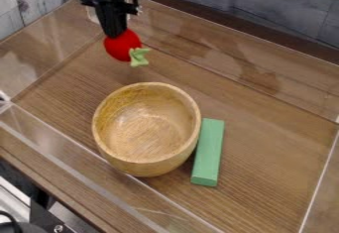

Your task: Move the red fruit to the left

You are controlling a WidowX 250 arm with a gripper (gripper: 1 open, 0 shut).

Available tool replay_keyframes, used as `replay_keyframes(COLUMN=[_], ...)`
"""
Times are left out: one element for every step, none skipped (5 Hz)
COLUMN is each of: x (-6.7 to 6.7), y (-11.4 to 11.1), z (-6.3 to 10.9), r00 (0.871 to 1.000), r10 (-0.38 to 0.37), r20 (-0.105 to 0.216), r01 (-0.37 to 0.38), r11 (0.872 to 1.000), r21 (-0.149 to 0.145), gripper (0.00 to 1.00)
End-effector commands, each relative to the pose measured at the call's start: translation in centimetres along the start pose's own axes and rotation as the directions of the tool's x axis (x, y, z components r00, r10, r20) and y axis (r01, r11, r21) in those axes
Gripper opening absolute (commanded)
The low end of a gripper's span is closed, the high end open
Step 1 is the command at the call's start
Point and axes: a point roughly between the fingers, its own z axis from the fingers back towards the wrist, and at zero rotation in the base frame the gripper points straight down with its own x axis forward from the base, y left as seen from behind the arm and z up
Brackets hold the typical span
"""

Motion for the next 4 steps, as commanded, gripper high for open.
replay_keyframes(x=[1.3,0.8,1.0,1.1], y=[-0.4,0.0,0.1,0.5], z=[0.7,1.4,2.4,3.3], r00=[0.999,0.996,0.994,0.992], r10=[-0.006,0.056,0.075,0.092], r20=[0.052,0.066,0.075,0.081], r01=[0.006,-0.057,-0.075,-0.093], r11=[1.000,0.998,0.997,0.996], r21=[0.013,0.008,0.004,0.003], gripper=[0.00,0.00,0.00,0.00])
